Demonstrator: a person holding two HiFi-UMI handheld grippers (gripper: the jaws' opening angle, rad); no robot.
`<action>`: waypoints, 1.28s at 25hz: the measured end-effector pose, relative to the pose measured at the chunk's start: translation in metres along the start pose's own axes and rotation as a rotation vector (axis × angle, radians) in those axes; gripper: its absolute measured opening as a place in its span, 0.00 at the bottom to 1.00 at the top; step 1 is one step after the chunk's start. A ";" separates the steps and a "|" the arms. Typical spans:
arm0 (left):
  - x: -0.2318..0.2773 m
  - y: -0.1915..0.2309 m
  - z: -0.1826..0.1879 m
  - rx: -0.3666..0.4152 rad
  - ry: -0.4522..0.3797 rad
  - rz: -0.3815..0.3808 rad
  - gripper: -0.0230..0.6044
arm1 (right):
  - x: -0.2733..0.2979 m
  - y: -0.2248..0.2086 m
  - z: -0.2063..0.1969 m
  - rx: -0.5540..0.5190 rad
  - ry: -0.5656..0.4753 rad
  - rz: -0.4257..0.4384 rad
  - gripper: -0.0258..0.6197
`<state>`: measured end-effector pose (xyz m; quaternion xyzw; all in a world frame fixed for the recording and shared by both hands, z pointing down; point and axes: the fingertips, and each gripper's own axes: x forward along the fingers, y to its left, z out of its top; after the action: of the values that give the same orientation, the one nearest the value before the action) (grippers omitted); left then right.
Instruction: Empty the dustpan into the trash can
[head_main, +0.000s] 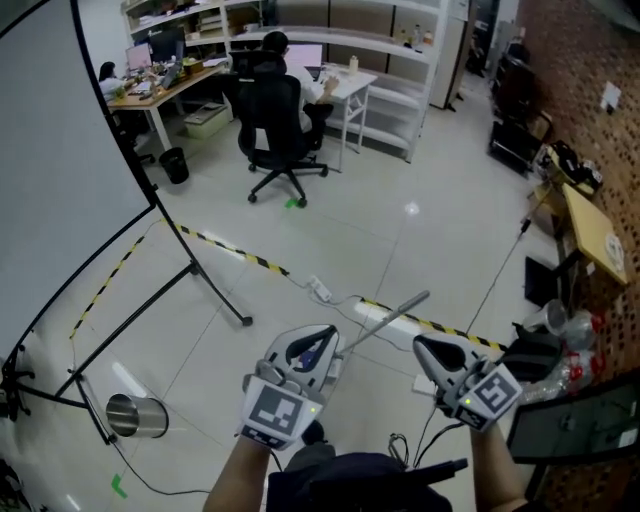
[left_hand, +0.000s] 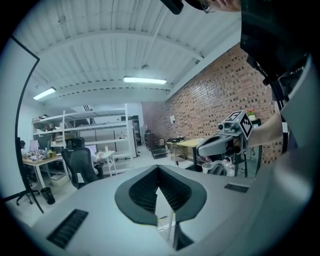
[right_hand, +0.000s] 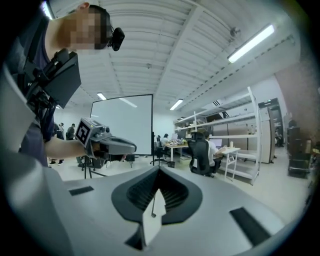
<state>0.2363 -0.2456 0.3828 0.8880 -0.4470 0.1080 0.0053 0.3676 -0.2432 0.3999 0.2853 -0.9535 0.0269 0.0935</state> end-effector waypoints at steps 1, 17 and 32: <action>0.005 0.005 -0.003 -0.002 -0.003 -0.012 0.03 | 0.006 -0.002 -0.002 -0.001 0.004 -0.009 0.06; 0.074 0.007 -0.042 0.033 0.045 -0.144 0.03 | 0.023 -0.043 -0.053 0.009 0.056 -0.116 0.06; 0.161 0.008 -0.090 0.006 0.077 -0.141 0.03 | 0.046 -0.121 -0.172 0.100 0.185 -0.176 0.38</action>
<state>0.3057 -0.3684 0.5018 0.9125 -0.3824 0.1426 0.0272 0.4243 -0.3511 0.5771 0.3685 -0.9095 0.0921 0.1687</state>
